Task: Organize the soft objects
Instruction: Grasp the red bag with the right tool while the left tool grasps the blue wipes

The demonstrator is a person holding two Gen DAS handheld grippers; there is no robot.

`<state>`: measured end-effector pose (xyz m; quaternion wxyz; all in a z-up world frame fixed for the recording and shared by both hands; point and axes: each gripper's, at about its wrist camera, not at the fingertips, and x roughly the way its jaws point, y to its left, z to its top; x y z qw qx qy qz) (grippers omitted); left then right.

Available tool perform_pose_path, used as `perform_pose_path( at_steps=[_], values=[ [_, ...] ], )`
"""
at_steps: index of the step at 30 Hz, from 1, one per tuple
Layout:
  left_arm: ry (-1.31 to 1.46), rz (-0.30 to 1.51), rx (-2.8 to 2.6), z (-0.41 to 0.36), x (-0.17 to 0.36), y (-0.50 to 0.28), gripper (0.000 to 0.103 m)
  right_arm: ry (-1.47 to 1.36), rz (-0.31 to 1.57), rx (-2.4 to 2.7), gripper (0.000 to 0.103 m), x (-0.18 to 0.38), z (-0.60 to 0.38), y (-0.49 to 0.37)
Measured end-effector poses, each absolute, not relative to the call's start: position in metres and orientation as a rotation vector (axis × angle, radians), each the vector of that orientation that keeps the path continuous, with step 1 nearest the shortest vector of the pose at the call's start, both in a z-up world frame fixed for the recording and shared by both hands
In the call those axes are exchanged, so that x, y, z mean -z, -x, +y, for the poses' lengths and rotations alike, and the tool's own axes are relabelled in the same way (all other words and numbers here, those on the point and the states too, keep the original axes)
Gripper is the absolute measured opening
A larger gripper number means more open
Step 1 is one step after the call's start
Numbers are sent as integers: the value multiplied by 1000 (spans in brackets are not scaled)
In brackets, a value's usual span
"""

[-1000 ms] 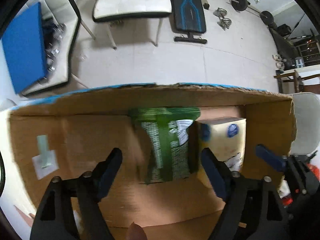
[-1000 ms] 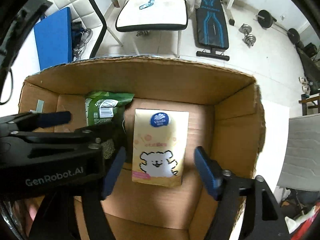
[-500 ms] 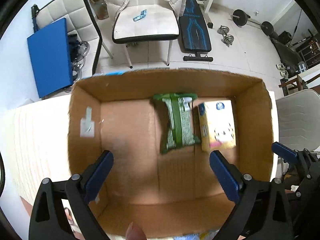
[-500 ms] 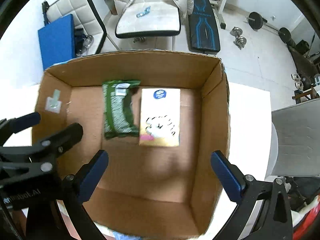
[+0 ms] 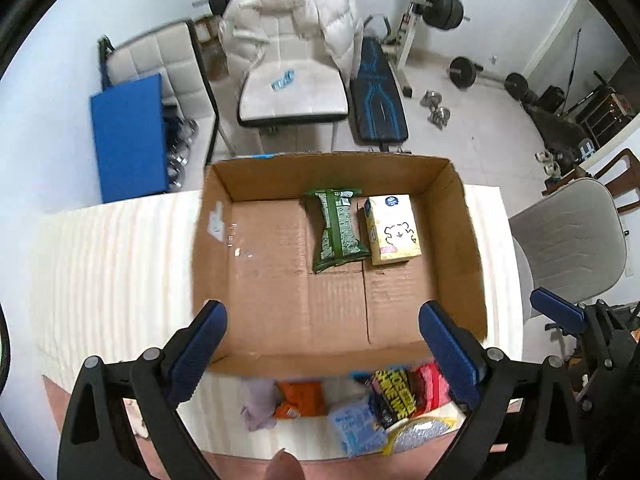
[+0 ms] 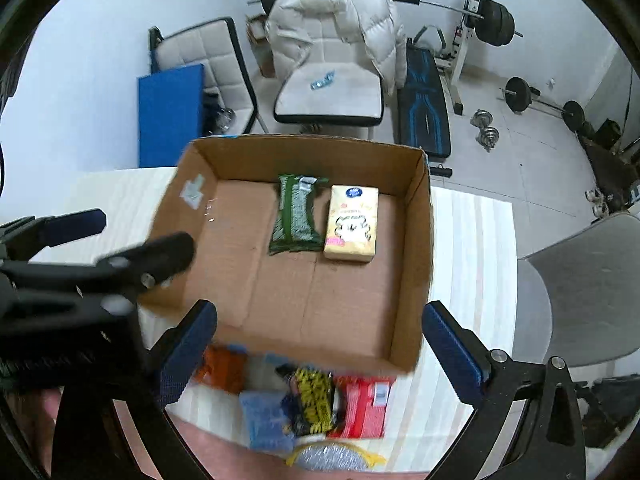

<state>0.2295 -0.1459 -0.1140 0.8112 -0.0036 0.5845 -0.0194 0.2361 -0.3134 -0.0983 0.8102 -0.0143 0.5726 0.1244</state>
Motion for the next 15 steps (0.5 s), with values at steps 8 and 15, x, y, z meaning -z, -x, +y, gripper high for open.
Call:
perform_pose_path(
  at_steps=[8,15],
  values=[
    [43,1372,-10,-137,178,-134,98,-18,1331,-202,103,143,-362,-153],
    [69,1605,63,-170,283,-109,79,-110,1480,-124,92,223,-406,-121]
  ],
)
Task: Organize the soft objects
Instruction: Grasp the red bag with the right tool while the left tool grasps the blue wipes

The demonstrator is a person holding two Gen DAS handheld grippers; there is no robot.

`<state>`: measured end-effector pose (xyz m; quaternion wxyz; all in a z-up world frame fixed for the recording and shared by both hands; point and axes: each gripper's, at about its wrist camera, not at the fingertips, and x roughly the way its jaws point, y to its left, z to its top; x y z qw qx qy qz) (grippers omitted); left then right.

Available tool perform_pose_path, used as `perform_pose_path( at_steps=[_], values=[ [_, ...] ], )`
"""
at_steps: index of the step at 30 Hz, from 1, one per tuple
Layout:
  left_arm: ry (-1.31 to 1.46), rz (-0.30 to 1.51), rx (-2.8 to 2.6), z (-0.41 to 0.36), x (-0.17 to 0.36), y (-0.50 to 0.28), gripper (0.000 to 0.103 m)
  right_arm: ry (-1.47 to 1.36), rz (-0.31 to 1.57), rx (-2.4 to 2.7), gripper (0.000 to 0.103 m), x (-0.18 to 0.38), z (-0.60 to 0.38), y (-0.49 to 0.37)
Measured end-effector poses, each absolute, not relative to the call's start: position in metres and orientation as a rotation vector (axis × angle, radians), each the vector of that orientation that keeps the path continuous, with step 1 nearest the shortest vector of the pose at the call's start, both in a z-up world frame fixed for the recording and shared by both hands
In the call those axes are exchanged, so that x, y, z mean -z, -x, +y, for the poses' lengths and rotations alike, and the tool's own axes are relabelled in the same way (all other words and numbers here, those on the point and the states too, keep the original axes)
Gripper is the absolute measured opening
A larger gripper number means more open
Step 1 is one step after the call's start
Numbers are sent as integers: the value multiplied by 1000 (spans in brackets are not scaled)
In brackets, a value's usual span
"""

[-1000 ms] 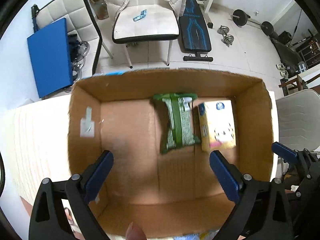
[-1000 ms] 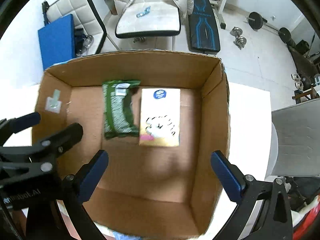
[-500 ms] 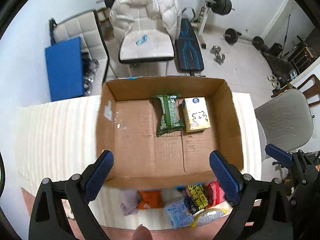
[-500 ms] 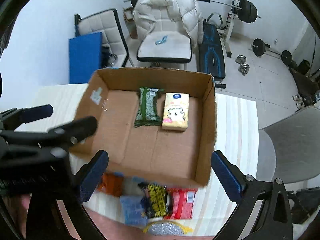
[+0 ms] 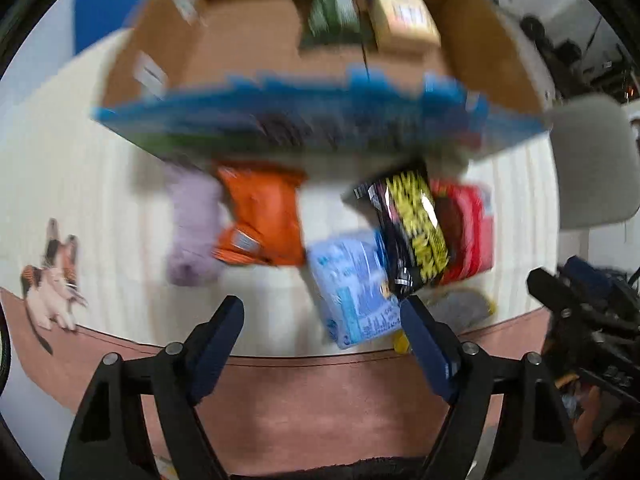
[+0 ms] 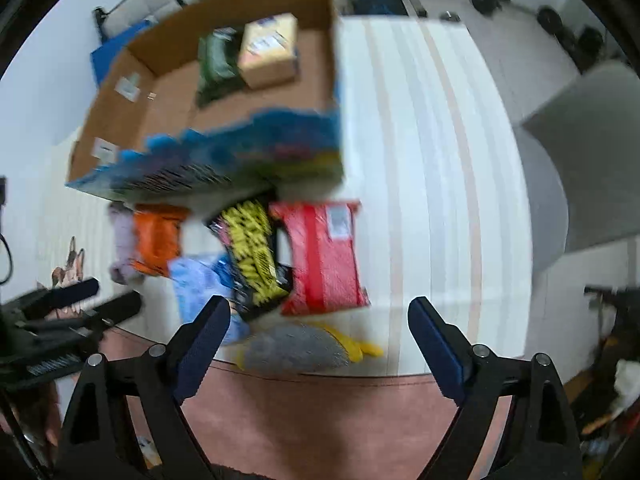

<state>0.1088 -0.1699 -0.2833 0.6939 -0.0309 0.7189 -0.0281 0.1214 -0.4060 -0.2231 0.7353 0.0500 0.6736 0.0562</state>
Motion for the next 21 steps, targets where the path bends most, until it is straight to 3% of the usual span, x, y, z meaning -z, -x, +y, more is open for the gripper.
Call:
perform_pose_path(
  at_steps=[8,10,16,18,21],
  values=[
    [39,1743,60,-205,370,-113,79,-112,1535,-107,92,262,-409,-129],
    [40,1740,49,-205,379,-113,72,-114,1557,-109,92,275,-406,-136],
    [44,1735,35,-188,381,-100,57,-166,1613,-123,74,314,-396,-156],
    [28,1738,20,-181,382,-94,57,-167,1629,-118,53,325,-394,-158],
    [47,1751,16,-173,386,-86,59,-180,1644,-102,53,329,-398,-152]
  ],
)
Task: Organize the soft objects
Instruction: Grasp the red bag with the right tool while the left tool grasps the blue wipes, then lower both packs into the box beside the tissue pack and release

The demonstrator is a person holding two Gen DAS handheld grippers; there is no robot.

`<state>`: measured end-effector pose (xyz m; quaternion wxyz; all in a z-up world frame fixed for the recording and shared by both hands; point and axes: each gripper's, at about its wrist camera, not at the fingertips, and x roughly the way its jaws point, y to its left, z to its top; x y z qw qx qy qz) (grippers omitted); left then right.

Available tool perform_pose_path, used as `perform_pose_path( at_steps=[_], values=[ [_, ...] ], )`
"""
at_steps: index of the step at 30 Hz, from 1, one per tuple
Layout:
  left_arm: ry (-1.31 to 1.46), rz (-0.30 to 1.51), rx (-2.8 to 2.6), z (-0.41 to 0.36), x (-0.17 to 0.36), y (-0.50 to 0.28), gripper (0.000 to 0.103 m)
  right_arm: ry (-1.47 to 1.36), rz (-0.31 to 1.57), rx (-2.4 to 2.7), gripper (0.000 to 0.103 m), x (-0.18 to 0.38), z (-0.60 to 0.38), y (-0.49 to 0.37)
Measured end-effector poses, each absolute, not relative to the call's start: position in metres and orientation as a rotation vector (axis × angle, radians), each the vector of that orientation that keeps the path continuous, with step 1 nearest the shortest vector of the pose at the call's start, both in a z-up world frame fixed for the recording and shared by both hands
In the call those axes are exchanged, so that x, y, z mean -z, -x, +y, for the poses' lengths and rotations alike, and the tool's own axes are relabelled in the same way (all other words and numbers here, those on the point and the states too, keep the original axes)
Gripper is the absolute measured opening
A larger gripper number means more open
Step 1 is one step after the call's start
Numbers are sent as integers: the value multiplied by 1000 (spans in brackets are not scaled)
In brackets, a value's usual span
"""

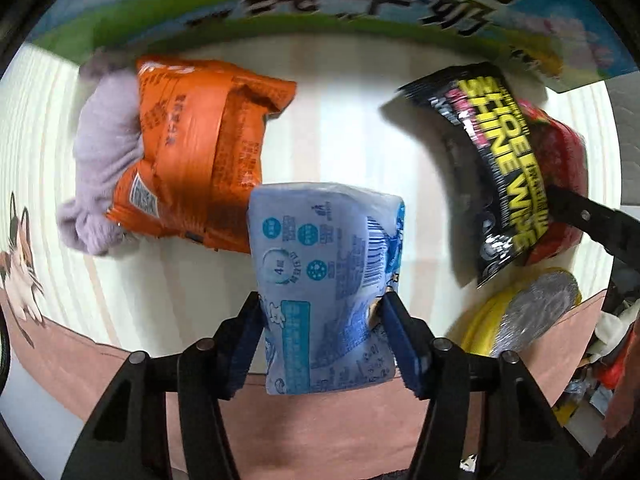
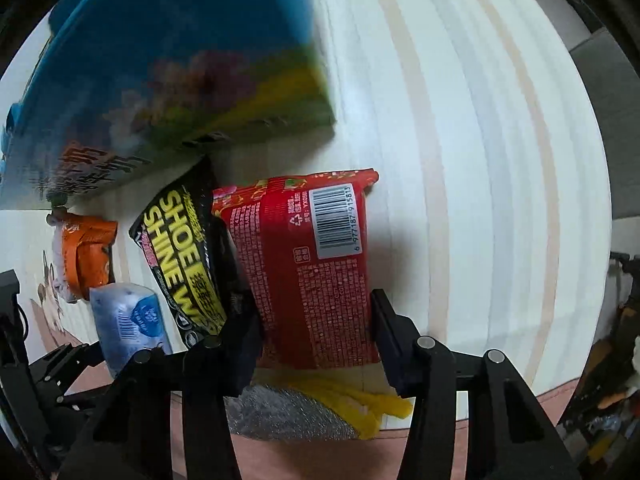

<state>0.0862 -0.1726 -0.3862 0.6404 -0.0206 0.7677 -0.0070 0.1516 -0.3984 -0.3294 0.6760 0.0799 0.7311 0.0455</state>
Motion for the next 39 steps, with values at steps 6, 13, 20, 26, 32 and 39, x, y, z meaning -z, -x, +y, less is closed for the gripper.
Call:
perform_pose_path(
  at_steps=[6,13,20,26,32,39],
  values=[
    [6,1733,14,-180,392,-87,60,-181,1688,-87,54,333,-410,-131],
    [-12,1707,10,-194,391,-87,58,-73,1671,-39,57,337,-394,-127],
    [-28,1688,11,-186,367,-76,52,28,1656,-2,56,341,-369,-118],
    [-23,1685,7,-194,360,-82,49,26,1661,-2,54,344,-358,-112],
    [-5,1689,25,-192,358,-86,37,0,1668,-26,49,335,-379,-127],
    [55,1639,101,-193,301,-72,33,-62,1586,-120,48,277,-378,-101]
  ],
)
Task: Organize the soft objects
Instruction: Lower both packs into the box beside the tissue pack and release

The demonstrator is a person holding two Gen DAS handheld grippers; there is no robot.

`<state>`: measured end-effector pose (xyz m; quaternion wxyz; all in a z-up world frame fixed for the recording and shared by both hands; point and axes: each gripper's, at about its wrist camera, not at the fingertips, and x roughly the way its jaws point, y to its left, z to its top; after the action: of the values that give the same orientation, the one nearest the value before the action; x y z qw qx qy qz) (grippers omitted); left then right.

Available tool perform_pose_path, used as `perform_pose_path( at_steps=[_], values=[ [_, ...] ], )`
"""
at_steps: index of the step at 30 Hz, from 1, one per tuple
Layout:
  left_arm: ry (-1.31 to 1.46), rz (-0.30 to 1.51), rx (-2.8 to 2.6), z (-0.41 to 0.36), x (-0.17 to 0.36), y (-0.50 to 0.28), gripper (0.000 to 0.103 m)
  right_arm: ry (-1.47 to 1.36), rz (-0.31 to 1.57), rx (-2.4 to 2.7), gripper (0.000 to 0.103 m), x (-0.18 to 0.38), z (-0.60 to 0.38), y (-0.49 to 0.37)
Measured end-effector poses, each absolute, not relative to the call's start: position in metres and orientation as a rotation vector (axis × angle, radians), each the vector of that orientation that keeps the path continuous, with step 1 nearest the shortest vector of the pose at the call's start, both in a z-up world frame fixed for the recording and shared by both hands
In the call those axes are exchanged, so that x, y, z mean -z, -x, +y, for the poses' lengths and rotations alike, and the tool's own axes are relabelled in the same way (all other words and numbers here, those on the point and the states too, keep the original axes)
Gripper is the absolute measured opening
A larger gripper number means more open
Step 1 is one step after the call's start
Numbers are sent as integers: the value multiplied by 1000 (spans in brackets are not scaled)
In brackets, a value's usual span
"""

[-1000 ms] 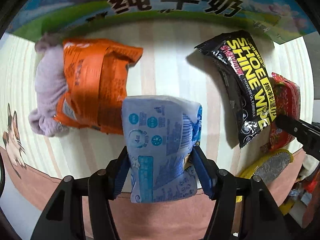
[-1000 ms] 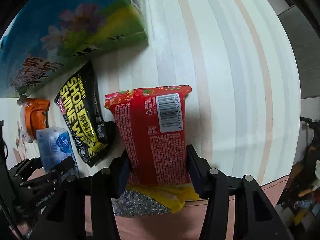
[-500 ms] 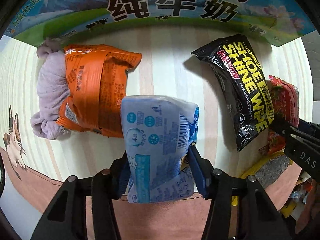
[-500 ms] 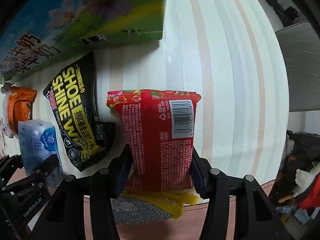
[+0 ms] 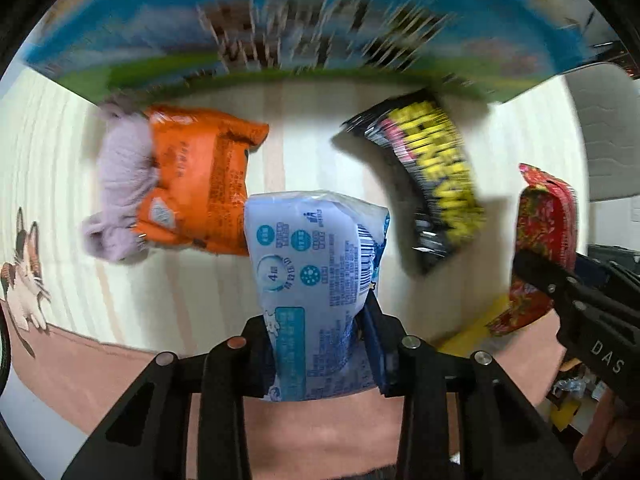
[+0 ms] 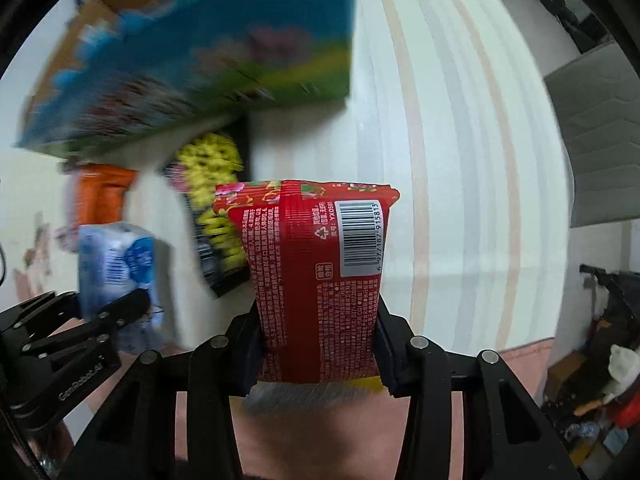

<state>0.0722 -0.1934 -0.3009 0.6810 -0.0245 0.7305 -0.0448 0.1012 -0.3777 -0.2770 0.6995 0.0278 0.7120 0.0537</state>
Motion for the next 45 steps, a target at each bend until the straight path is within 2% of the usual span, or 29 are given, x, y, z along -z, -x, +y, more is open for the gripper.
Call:
perform_pose_path(
  at_steps=[6,10,15,20,27,33,43,45],
  values=[
    [126,1505,184,-189,206,-73,33,-105,1451,-229,48,179,-375,-103],
    [135,1426,225,-184,151,-110,33,-156,1375,-282,48,127,-368,-136],
    [91,1363,180,-170,123,-180,33,-126,1314,-284,48,96,-346,-199],
    [110,1407,131,-145,144,-260,33,-98,1388,-244,48,127,-326,-254],
    [89,1526,95,-141,210,-333,33,-76,1552,-183,48,206,-320,-297],
    [93,1609,34,-133,259,-368,33,-80,1628,-154,48,257,-319,-312],
    [80,1686,25,-136,298,-394,34,-40,1702,-140,48,296,-310,-322],
    [55,1699,28,-138,305,-397,37,-26,1710,-133,48,300,-309,-324]
  ],
)
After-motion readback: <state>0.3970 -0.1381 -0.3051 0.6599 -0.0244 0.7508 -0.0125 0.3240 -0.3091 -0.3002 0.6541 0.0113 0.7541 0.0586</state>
